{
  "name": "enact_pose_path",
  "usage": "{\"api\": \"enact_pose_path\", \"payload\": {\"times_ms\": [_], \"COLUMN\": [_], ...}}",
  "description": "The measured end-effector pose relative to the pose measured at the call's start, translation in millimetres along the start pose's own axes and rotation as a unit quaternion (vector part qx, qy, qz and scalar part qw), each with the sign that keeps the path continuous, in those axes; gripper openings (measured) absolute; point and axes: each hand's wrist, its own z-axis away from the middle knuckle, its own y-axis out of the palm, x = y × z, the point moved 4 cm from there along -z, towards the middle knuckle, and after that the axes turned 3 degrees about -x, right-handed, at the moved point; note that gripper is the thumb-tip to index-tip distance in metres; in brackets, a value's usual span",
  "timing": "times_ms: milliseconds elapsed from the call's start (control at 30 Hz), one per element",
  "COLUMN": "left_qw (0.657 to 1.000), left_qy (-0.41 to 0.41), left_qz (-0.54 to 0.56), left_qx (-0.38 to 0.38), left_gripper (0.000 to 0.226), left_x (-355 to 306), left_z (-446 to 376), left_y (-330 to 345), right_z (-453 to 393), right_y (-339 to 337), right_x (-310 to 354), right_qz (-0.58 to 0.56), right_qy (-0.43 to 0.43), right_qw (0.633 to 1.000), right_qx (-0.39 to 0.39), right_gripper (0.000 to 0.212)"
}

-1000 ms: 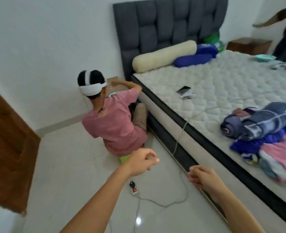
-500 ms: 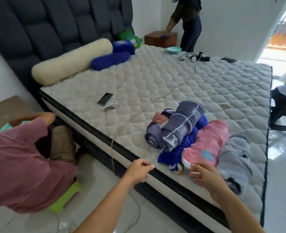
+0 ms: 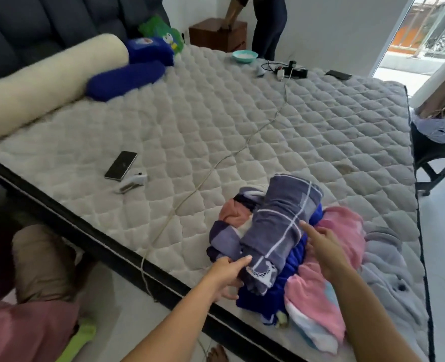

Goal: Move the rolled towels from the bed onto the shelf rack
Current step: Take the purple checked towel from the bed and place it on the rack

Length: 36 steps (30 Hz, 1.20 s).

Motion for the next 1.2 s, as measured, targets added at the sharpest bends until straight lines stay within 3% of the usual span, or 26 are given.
{"api": "enact_pose_path", "payload": {"times_ms": [67,167,400,567,733,933,1100,1200], "left_qw": [0.999,0.995,0.982,0.988,0.992,0.998,0.985,0.972], "left_qy": [-0.020,-0.053,-0.132,-0.113,-0.087,-0.037,0.010,0.037], "left_qz": [-0.022,-0.063,-0.103,-0.103,-0.088,-0.025,0.048,0.077], "left_qx": [0.022,0.056,0.082,0.021,0.001,-0.050,-0.163,-0.218], "left_gripper": [0.057,0.061,0.073,0.081,0.072,0.065,0.062,0.055], "left_x": [-10.2,-20.7,-28.4,-30.2,-27.2,-26.9,-3.9,31.7], "left_z": [-11.9,-21.1,-31.9,-27.8,-9.8,53.3,128.4,182.4], "left_y": [-2.4,-3.5,14.8,28.4,31.7,10.5,-35.6,-65.2], "right_z": [-26.6,-51.6,-72.8,-70.2,-58.3,-15.3,57.6,115.1], "right_y": [9.2,26.0,33.0,24.9,14.7,28.6,80.7,118.2], "right_x": [8.1,7.7,-11.3,-10.2,-6.5,14.0,48.8,54.4], "right_qz": [-0.025,-0.064,-0.072,-0.074,-0.109,-0.146,-0.140,-0.131], "right_qy": [0.044,0.075,0.134,0.128,0.121,0.076,0.017,-0.004], "right_qw": [0.999,0.995,0.988,0.988,0.982,0.973,0.953,0.931], "right_qx": [0.004,0.004,0.025,0.055,0.094,0.161,0.270,0.339], "right_gripper": [0.088,0.103,0.069,0.058,0.052,0.064,0.050,0.055]}}
